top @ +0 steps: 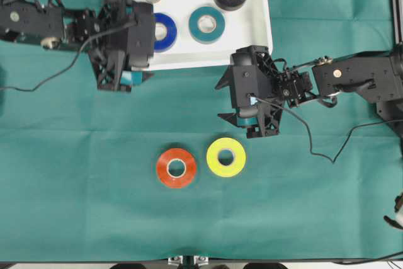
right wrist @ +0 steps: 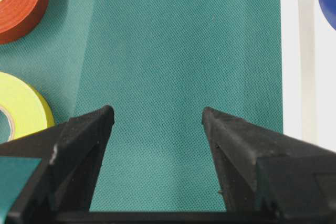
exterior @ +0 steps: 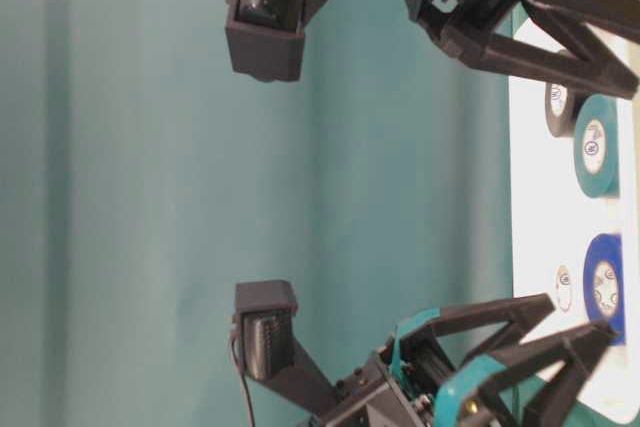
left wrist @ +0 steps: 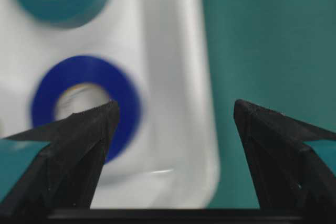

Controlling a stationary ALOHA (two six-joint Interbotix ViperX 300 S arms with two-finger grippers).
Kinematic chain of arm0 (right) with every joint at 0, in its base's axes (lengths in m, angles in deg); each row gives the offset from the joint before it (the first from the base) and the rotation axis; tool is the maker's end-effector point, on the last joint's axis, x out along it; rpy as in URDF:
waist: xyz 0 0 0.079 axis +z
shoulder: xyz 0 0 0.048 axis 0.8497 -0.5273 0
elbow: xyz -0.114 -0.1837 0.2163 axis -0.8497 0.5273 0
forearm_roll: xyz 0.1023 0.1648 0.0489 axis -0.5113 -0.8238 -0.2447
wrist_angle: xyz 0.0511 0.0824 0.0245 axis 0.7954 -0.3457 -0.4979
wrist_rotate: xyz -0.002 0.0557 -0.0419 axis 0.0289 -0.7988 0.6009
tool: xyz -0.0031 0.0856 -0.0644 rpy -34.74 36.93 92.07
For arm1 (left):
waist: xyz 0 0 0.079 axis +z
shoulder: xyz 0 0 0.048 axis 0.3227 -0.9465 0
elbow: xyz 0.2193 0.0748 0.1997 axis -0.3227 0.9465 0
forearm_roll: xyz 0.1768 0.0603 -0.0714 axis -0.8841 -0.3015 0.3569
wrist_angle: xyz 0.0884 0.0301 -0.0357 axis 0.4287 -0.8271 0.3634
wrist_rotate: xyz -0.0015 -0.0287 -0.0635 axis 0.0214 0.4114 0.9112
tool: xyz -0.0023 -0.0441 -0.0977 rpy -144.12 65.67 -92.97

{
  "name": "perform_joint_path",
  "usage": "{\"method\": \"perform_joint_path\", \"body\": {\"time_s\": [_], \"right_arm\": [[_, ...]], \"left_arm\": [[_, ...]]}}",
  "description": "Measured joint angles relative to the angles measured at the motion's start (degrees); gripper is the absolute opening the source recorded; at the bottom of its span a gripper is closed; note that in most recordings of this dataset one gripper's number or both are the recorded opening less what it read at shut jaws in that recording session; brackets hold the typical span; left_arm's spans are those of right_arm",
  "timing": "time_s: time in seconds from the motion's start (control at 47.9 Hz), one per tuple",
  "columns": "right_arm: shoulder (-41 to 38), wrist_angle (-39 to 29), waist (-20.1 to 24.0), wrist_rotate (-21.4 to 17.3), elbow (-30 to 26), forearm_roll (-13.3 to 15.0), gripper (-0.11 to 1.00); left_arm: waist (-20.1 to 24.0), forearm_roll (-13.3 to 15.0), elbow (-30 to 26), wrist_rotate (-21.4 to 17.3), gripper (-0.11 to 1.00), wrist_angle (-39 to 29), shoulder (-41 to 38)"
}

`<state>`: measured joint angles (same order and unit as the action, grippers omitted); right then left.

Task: Put the tape alternately from left to right into the white case.
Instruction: 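Open the left gripper, release the white roll, and withdraw, then move the right gripper over the yellow tape roll and lower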

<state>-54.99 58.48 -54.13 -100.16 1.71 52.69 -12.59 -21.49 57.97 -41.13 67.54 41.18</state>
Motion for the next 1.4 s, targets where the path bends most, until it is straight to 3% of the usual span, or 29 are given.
{"method": "perform_joint_path", "body": {"time_s": [0.271,0.668,1.043,1.398], "right_arm": [[-0.09,0.0,0.0,0.0,0.09,0.0,0.76],[0.0,0.0,0.0,0.0,0.0,0.09,0.76],[0.0,0.0,0.0,0.0,0.09,0.09,0.76],[0.0,0.0,0.0,0.0,0.0,0.09,0.76]], "left_arm": [[-6.42,0.09,0.0,6.68,0.48,0.0,0.0],[-12.39,0.09,0.0,12.57,0.48,0.09,-0.88],[-15.73,0.0,0.0,16.79,0.48,0.0,-1.49],[-16.61,0.09,0.0,17.05,0.49,0.0,-1.49]]}}
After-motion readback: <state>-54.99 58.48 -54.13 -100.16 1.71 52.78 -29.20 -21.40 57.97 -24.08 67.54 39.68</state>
